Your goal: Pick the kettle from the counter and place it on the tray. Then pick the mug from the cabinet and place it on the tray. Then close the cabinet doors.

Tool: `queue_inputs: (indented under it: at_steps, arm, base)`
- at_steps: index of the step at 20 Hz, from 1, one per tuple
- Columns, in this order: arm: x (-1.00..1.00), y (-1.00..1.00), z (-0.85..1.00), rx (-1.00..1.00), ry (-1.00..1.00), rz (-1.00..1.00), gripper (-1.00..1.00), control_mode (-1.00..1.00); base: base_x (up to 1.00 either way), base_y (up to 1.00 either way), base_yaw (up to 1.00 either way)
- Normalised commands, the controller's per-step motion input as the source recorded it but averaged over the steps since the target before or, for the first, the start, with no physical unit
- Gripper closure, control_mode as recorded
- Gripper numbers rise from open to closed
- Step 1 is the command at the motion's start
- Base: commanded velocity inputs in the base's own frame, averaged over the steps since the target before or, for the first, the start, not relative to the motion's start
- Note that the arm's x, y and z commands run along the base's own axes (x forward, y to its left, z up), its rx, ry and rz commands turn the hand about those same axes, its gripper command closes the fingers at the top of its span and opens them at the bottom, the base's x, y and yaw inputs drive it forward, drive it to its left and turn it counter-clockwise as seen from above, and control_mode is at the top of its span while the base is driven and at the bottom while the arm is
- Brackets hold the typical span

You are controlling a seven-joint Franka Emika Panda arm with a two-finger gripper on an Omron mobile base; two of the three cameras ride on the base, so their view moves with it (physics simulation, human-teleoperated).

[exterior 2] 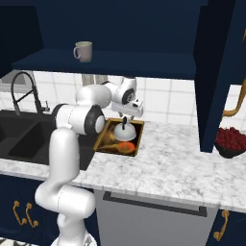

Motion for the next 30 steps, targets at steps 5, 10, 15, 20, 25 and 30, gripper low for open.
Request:
queue_inputs:
  at_steps: [5, 10, 15, 20, 25, 30]
  arm:
    - [-0.78, 0.0, -0.01, 0.03, -0.13, 0.0, -1.0, -1.0]
    - [-0.97, 0.0, 0.18, 0.02, -0.23, 0.0, -1.0, -1.0]
    - [-0.97, -0.01, 0.83, 0.01, -0.2, 0.0, -1.0, -1.0]
    - [-0.96, 0.0, 1.0, 0.0, -0.17, 0.06, -1.0, -1.0]
    - [-1.0, 0.0, 1.0, 0.0, -0.16, 0.04, -1.0, -1.0]
    - [-0.91, 0.09, 1.0, 0.0, -0.04, 0.0, -1.0, -1.0]
  base:
    - [0.0, 0.0, 0.0]
    - [0.0, 0.0, 0.0]
    - [0.0, 0.0, 0.0]
    - [0.0, 0.0, 0.0]
    - [0.0, 0.0, 0.0]
    - [0.0, 0.0, 0.0]
